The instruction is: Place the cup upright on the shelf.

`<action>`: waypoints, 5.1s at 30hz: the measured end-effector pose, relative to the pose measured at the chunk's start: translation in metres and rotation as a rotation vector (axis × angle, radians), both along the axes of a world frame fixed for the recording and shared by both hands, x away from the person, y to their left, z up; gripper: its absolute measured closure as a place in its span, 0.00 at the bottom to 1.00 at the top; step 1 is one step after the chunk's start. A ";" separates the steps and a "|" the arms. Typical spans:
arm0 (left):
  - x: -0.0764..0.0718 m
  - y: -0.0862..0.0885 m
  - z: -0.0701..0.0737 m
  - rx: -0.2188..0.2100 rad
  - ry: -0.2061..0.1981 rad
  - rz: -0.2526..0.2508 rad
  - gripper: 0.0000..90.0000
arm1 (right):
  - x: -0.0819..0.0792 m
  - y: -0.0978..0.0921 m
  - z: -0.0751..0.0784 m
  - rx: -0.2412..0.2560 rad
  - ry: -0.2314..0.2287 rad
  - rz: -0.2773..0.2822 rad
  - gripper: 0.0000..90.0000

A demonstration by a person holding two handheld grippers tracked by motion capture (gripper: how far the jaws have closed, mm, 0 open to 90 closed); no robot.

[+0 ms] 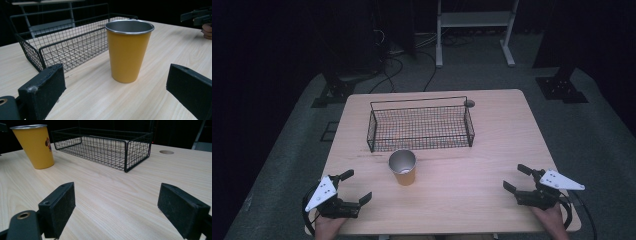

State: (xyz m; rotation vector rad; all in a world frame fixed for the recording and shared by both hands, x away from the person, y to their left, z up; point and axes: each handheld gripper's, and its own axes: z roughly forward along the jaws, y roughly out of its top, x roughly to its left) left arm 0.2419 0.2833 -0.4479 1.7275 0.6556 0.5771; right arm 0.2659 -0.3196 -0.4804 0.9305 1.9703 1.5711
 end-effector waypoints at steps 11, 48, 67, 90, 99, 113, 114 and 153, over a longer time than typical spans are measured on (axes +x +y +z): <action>0.005 -0.008 0.001 0.006 0.002 -0.024 0.01 | 0.000 0.000 0.000 0.001 0.000 -0.001 0.15; 0.035 -0.046 0.003 0.050 0.030 -0.064 0.01 | 0.000 0.001 0.000 -0.005 0.003 -0.006 0.15; 0.050 -0.067 0.000 0.068 0.045 -0.084 0.01 | 0.000 0.002 0.000 -0.008 0.004 -0.003 0.15; 0.072 -0.090 -0.009 0.054 0.068 -0.098 0.01 | 0.000 0.002 0.000 -0.012 0.003 0.000 0.15; 0.077 -0.098 -0.011 0.045 0.068 -0.097 0.01 | 0.000 0.002 0.000 -0.012 0.003 0.003 0.15; 0.086 -0.108 -0.007 0.047 0.071 -0.107 0.01 | 0.000 0.002 0.000 -0.011 0.003 0.005 0.15; 0.086 -0.108 -0.007 0.043 0.070 -0.112 0.02 | 0.000 0.002 0.000 -0.011 0.003 0.005 0.15; 0.104 -0.111 0.021 -0.033 0.029 -0.153 0.13 | 0.000 0.002 0.000 -0.006 0.004 0.009 0.15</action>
